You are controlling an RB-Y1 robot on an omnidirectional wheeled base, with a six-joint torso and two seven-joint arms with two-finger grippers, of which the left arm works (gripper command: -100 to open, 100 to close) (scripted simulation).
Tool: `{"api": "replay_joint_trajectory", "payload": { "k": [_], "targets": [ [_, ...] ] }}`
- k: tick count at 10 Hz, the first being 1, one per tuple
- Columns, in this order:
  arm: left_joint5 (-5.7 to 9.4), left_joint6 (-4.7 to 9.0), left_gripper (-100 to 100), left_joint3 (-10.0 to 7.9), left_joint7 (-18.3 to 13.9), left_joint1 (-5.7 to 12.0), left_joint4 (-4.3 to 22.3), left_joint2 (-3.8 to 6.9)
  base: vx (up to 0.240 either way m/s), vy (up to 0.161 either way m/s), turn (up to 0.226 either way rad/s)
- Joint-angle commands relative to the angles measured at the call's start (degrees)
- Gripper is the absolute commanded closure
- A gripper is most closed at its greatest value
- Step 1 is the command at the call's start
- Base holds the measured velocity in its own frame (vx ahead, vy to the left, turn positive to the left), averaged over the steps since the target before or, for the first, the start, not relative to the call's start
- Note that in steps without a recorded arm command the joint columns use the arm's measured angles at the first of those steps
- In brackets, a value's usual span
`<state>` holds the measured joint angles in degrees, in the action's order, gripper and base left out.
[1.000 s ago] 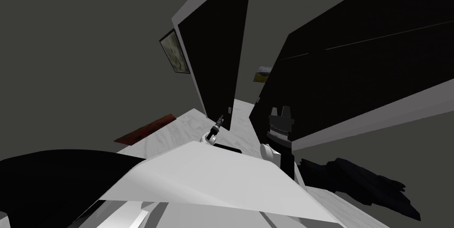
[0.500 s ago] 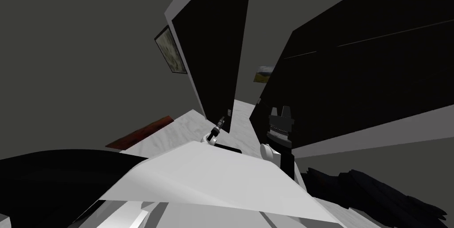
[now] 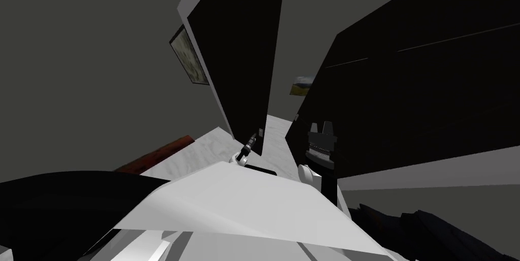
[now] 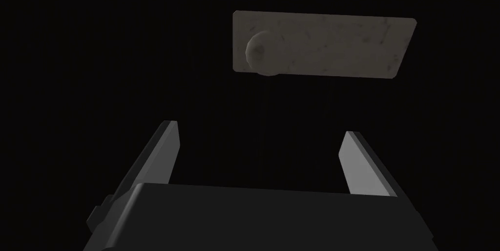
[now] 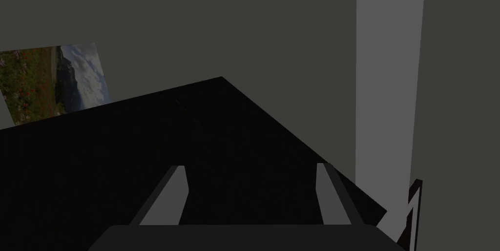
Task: Push the door open
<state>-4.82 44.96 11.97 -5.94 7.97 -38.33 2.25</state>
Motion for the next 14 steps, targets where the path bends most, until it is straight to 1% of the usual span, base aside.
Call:
{"api": "replay_joint_trajectory", "payload": {
  "k": [1,3,5,6,7,12,13,14],
  "targets": [
    [0.12,-0.03,-100,-0.22,0.1,0.19,0.2,0.22,0.198,-0.1,-0.027],
    [0.25,-0.09,-100,-0.49,0.2,0.36,0.5,-0.23,0.198,-0.073,-0.021],
    [0.39,-0.14,-100,-0.77,0.4,0.53,0.7,-1.45,0.203,-0.037,-0.027],
    [0.33,-0.04,-100,-0.64,0.3,0.32,0.6,-1.03,0.071,-0.014,0.008],
    [0.33,-0.04,100,-0.64,0.3,0.32,0.6,-1.03,-0.015,0.001,-0.005],
    [0.33,-0.04,100,-0.64,0.3,0.32,0.6,-1.03,-0.011,0.003,-0.001],
    [0.69,-0.12,100,-1.46,0.9,0.34,0.7,-0.18,0.098,-0.039,0.017],
    [0.78,-0.11,100,-1.65,1.0,0.36,0.8,-0.03,0.148,-0.075,0.052]
  ]
}}
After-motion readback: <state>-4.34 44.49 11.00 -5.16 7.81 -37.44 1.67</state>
